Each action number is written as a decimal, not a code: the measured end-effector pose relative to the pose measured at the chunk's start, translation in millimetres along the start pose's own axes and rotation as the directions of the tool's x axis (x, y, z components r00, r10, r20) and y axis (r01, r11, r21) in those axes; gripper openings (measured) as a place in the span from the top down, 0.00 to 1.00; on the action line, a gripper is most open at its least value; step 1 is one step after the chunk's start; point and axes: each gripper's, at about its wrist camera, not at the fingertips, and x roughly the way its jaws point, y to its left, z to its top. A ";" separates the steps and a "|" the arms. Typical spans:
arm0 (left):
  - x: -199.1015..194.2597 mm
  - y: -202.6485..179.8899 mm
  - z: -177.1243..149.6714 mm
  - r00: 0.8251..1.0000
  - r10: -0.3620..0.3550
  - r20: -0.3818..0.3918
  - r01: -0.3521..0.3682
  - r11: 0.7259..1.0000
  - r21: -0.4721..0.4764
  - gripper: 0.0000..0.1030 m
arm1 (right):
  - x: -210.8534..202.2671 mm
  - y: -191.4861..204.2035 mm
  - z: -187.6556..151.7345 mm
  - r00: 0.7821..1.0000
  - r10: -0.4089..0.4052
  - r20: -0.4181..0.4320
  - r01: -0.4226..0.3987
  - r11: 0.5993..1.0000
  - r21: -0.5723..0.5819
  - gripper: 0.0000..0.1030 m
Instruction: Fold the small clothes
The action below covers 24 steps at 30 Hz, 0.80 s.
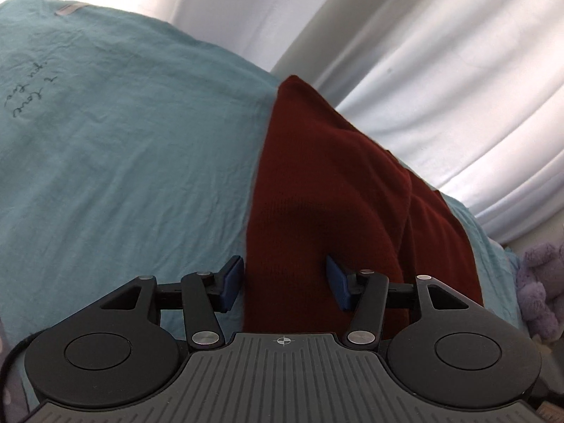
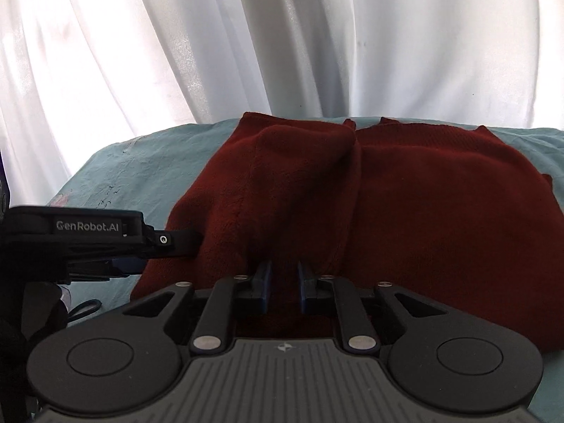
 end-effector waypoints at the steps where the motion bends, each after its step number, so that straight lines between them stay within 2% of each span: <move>1: -0.8 -0.7 -1.3 1.000 0.003 0.011 -0.004 1.000 0.016 0.45 | -4.7 -4.2 3.4 1.000 0.004 0.010 -0.004 1.000 0.018 0.89; 2: -0.3 0.7 -1.3 1.000 0.003 0.013 -0.003 1.000 0.018 0.43 | -10.1 -11.4 8.1 0.999 0.016 0.033 -0.017 0.998 0.055 0.85; 4: 0.7 4.7 -0.1 1.000 -0.009 0.004 0.009 1.000 -0.015 0.43 | -14.7 -33.0 19.7 0.999 0.008 0.053 -0.017 0.983 0.182 0.61; 6: 0.1 6.3 -0.6 1.000 -0.018 0.002 0.018 0.999 -0.030 0.43 | -6.4 -53.7 29.8 0.997 0.067 0.040 -0.076 0.950 0.303 0.53; 7: 1.0 4.1 0.4 1.000 -0.017 0.005 0.017 0.999 -0.027 0.43 | 3.4 -62.6 34.4 0.992 0.126 0.014 -0.123 0.925 0.360 0.41; 9: 0.4 1.9 0.0 1.000 -0.011 0.008 0.012 1.000 -0.022 0.43 | 26.5 -77.9 39.9 0.966 0.258 -0.007 -0.221 0.842 0.491 0.39; 10: 0.1 -0.7 1.0 1.000 -0.009 0.008 0.009 1.000 -0.019 0.43 | 32.6 -80.9 42.4 0.959 0.283 0.009 -0.245 0.814 0.527 0.39; 12: -1.0 -2.8 1.3 1.000 -0.003 0.009 0.003 1.000 -0.015 0.43 | 41.1 -78.3 49.9 0.954 0.300 0.019 -0.260 0.795 0.548 0.41; 13: -2.0 -3.9 1.0 1.000 -0.001 0.009 0.001 1.000 -0.010 0.43 | 44.7 -73.3 55.1 0.953 0.304 0.020 -0.266 0.799 0.539 0.49; 14: 0.2 -3.9 2.5 1.000 0.003 0.011 -0.003 1.000 -0.002 0.43 | 46.4 -65.8 59.5 0.954 0.299 0.012 -0.264 0.818 0.511 0.54; 16: -3.9 -5.7 2.7 1.000 0.018 0.017 -0.018 1.000 0.011 0.42 | 42.7 -44.8 66.0 0.979 0.204 -0.024 -0.180 0.908 0.379 0.86; 18: -14.3 -8.7 3.3 0.999 0.027 0.026 -0.027 0.999 0.019 0.42 | 40.1 -25.2 71.4 0.994 0.100 -0.033 -0.091 0.973 0.212 0.89; 20: -26.8 -11.4 3.1 0.998 0.024 0.053 -0.025 1.000 0.019 0.42 | 31.4 -5.6 74.9 1.000 0.010 -0.005 -0.009 0.999 0.050 0.90; 22: -37.9 -14.7 3.2 0.996 0.019 0.083 -0.022 0.999 0.027 0.42 | 18.1 14.5 78.2 0.994 -0.084 0.071 0.093 0.988 -0.120 0.91; 24: -45.8 -18.8 3.5 0.994 0.024 0.103 -0.028 0.999 0.045 0.42 | 0.7 22.9 78.9 0.977 -0.150 0.151 0.182 0.958 -0.220 0.91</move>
